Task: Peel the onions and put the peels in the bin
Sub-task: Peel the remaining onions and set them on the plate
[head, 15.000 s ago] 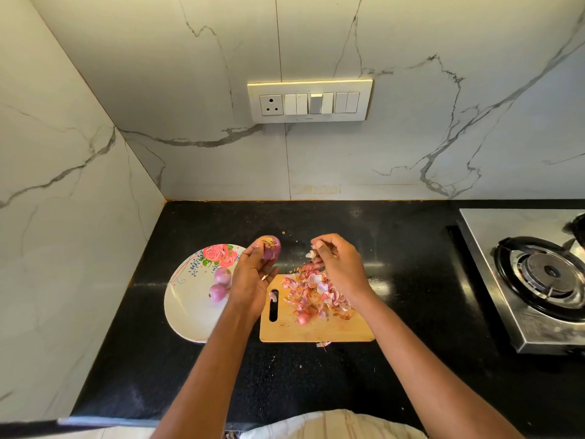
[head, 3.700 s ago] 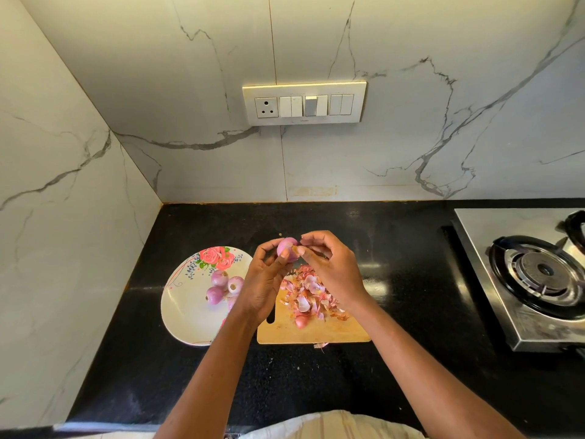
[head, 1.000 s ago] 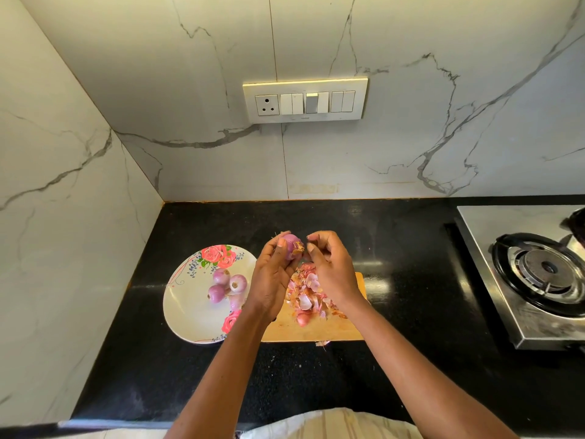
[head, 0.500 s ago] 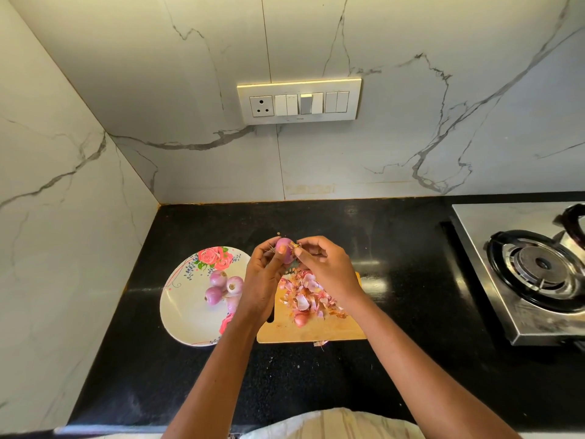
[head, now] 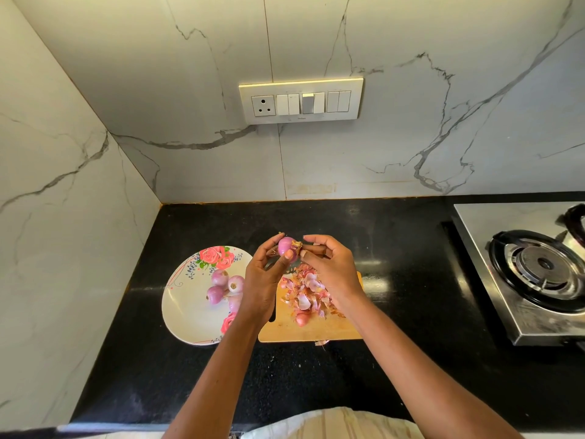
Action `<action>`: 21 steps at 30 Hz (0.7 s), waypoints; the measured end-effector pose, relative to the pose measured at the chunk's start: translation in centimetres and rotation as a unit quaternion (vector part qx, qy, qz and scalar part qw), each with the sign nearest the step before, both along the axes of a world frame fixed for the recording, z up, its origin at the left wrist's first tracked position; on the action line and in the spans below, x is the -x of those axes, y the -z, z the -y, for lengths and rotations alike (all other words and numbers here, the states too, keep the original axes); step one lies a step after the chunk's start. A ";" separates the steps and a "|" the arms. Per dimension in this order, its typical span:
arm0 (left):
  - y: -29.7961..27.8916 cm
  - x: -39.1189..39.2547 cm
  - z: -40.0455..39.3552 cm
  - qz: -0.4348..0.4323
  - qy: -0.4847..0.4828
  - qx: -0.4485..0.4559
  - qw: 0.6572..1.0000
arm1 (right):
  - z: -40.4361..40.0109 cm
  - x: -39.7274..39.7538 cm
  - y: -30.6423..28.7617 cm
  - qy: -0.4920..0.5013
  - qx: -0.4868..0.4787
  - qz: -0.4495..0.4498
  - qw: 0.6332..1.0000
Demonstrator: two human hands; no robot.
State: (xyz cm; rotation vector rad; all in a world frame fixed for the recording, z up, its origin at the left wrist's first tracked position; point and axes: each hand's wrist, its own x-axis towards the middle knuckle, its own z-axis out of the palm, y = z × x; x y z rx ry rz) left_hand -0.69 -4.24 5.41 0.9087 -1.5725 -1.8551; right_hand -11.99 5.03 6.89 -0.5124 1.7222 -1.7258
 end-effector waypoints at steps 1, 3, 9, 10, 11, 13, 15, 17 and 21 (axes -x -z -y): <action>-0.1 0.1 -0.1 0.000 -0.005 0.002 1.000 | 0.0 0.1 -0.1 -0.002 0.000 0.002 1.000; -0.5 0.1 -0.2 -0.006 -0.011 -0.003 1.000 | -0.1 0.4 -0.2 -0.013 0.002 0.006 1.000; -0.7 0.0 0.1 -0.009 -0.022 -0.005 1.000 | 0.1 0.5 -0.4 -0.021 -0.013 -0.010 1.000; -0.7 0.0 0.0 -0.010 -0.022 -0.005 1.000 | 0.0 0.6 -0.4 -0.016 -0.014 -0.009 1.000; -0.7 0.1 -0.1 -0.014 -0.022 -0.007 1.000 | 0.0 0.6 -0.4 -0.012 -0.016 -0.009 1.000; -0.7 0.0 -0.3 -0.025 -0.028 -0.023 0.999 | 0.1 0.6 -0.5 -0.011 -0.017 -0.011 1.000; -0.6 -0.1 -0.4 -0.033 -0.034 -0.037 0.998 | 0.3 0.4 -0.6 -0.010 -0.016 -0.016 1.000; -0.4 -0.1 -0.5 -0.033 -0.033 -0.043 0.998 | 0.2 0.5 -0.6 -0.011 -0.018 -0.025 0.999; -0.5 0.1 -0.2 -0.029 -0.032 -0.033 0.999 | 0.2 0.7 -0.7 -0.025 -0.014 -0.029 0.999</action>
